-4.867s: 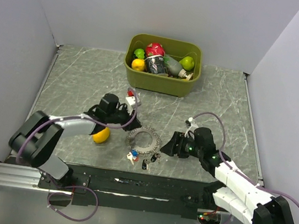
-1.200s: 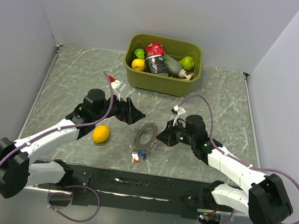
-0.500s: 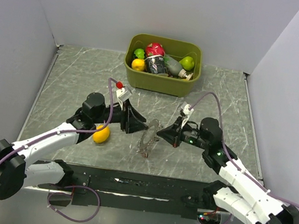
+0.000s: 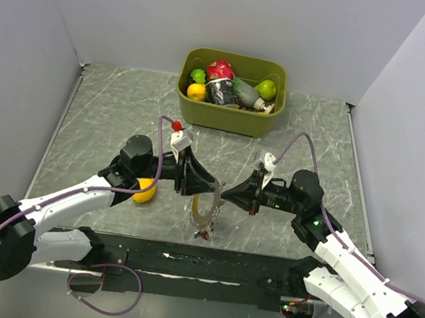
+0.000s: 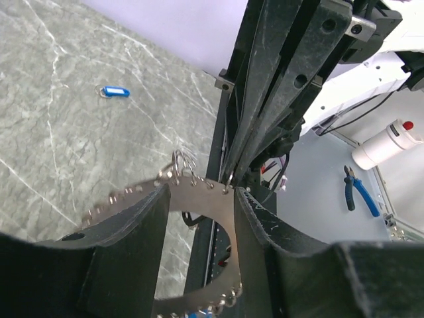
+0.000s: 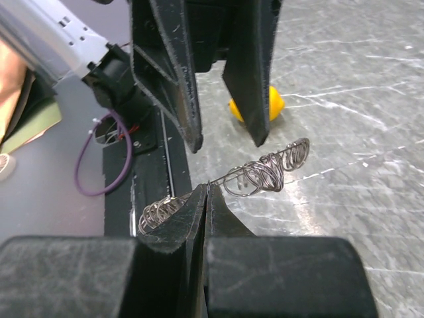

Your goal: Put the keys on the keyring

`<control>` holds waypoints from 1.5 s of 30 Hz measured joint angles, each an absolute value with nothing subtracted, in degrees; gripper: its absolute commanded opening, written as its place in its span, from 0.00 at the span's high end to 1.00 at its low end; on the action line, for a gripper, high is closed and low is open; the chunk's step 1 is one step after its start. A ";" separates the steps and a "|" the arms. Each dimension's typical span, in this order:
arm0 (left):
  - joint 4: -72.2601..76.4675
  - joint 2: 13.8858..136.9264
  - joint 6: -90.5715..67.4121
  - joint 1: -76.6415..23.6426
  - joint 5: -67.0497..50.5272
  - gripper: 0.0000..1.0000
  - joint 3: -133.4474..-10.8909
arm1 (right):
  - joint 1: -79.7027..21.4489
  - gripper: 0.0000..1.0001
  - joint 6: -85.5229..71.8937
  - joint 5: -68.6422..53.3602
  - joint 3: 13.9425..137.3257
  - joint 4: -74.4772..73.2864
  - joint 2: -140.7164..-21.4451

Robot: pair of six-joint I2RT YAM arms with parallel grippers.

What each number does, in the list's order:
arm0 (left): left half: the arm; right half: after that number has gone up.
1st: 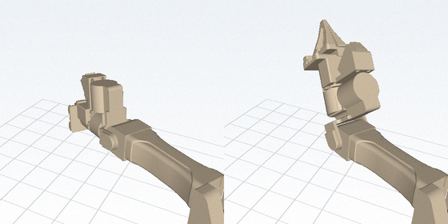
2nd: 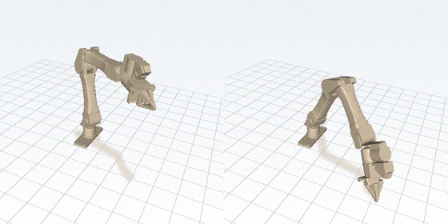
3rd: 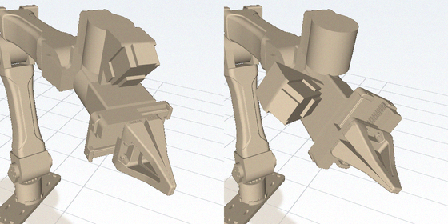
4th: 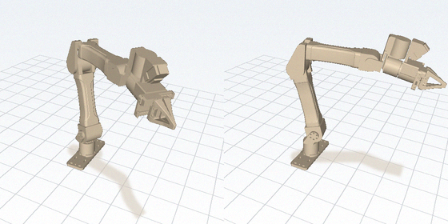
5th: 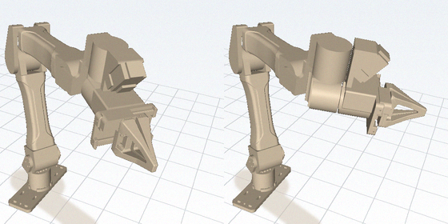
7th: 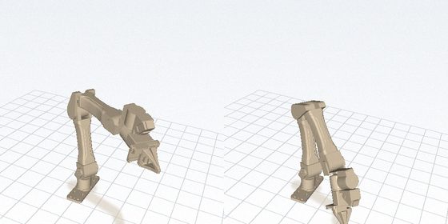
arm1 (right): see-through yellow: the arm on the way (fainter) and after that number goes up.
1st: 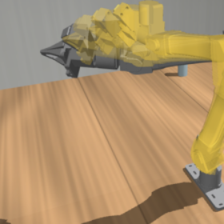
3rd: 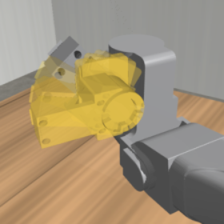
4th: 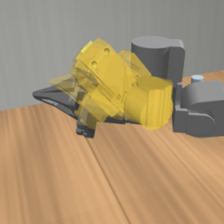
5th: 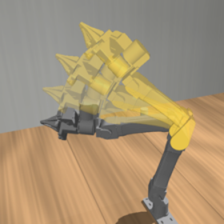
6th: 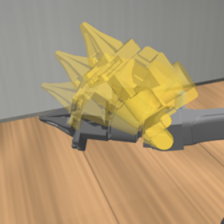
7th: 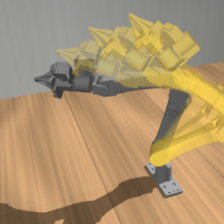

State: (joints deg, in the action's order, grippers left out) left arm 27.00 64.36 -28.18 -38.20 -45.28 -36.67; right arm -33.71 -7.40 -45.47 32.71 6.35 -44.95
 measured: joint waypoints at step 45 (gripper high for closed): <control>6.22 69.89 -18.90 -45.47 -30.81 0.99 -49.54 | -33.71 0.99 -4.80 -43.13 33.89 2.66 -45.28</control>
State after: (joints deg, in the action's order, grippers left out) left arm 6.22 69.89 -18.90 -45.47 -30.81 -49.54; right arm -33.71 -4.80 -43.13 33.89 2.66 -45.28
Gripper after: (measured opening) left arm 0.029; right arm 0.009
